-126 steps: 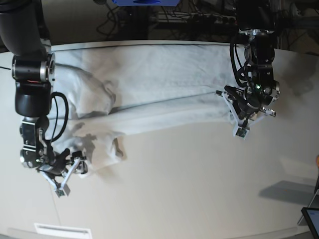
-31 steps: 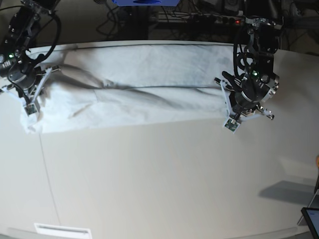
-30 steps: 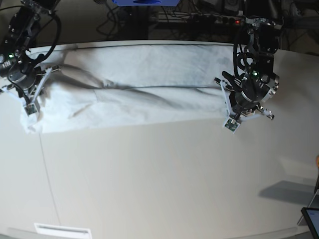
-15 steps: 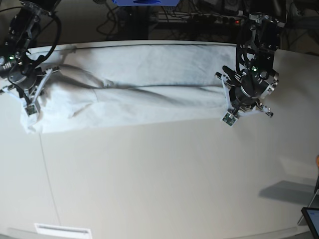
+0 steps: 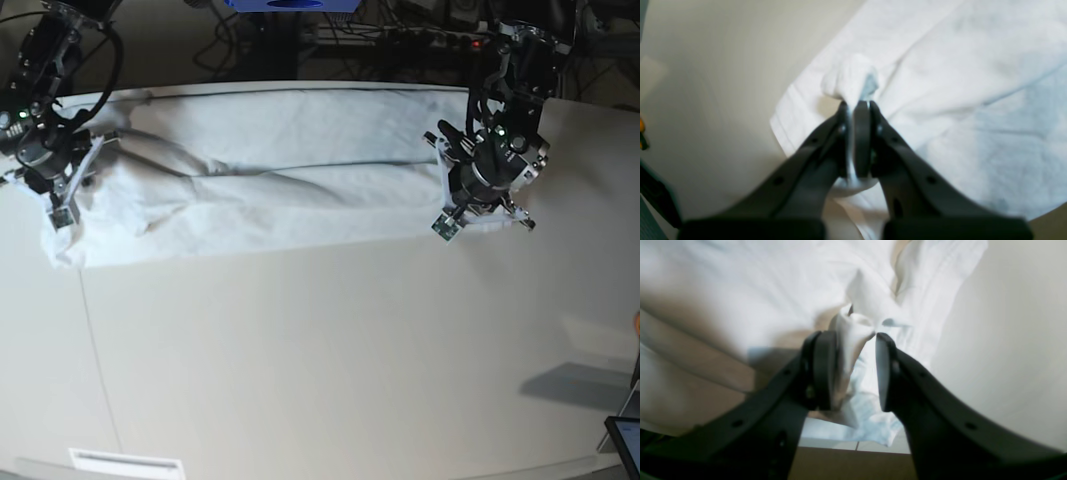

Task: Fold the T-shirt properly
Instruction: 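Lower the folded hem onto the shirt and open both grippers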

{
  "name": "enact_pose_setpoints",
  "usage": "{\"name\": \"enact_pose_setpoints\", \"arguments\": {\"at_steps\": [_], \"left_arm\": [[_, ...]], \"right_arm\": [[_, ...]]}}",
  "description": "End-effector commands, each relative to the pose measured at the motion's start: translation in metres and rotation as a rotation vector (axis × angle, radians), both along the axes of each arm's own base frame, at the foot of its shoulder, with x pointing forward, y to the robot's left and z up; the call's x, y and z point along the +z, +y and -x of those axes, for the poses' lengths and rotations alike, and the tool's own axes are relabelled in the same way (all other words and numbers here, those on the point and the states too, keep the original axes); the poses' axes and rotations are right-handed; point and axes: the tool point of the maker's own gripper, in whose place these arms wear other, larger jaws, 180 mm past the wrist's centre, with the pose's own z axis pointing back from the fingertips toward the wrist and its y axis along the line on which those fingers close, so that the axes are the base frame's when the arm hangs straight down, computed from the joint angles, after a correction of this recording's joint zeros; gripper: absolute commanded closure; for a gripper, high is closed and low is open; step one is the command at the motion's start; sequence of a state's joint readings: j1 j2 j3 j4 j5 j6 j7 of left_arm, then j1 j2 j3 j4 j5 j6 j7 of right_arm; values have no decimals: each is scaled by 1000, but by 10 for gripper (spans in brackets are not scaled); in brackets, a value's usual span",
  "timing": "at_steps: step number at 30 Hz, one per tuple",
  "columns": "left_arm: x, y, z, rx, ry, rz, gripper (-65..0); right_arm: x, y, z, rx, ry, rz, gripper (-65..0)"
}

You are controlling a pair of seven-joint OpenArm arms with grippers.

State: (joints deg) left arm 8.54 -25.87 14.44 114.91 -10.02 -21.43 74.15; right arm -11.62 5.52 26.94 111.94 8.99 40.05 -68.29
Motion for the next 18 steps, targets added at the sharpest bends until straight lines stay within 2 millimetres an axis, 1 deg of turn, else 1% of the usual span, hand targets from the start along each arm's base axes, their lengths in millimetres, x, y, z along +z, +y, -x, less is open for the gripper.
{"name": "enact_pose_setpoints", "arguments": {"at_steps": [1, 2, 4, 6, 8, 9, 12, 15, 18], "left_arm": [[9, 5, -5, -2, -25, -22, 0], [8, 6, -4, -3, -22, -24, -7], [5, 9, 1, 6, -13, -30, -59], [4, 10, 2, 6, -10, -29, -149], [4, 8, 3, -10, -23, -18, -205], [4, 7, 3, -19, -31, -8, -217], [4, 3, 2, -27, -49, 12, -220], [9, 13, 0, 13, -74, 23, -220], [20, 19, -11, 55, -150, 63, -220]], "right_arm": [[8, -3, -7, 3, -35, 8, -229], [8, -3, -7, 3, -35, 8, -236], [9, -3, -7, 4, -36, 8, -247], [9, -3, -7, -4, -39, 6, -250], [11, -4, -11, -32, -60, -3, -250], [13, -4, -13, -40, -80, -9, -251], [19, -4, -21, -58, -134, -24, -251], [26, -9, -26, -71, -187, -29, -251], [36, -11, -34, -85, -263, -47, -251]]}}
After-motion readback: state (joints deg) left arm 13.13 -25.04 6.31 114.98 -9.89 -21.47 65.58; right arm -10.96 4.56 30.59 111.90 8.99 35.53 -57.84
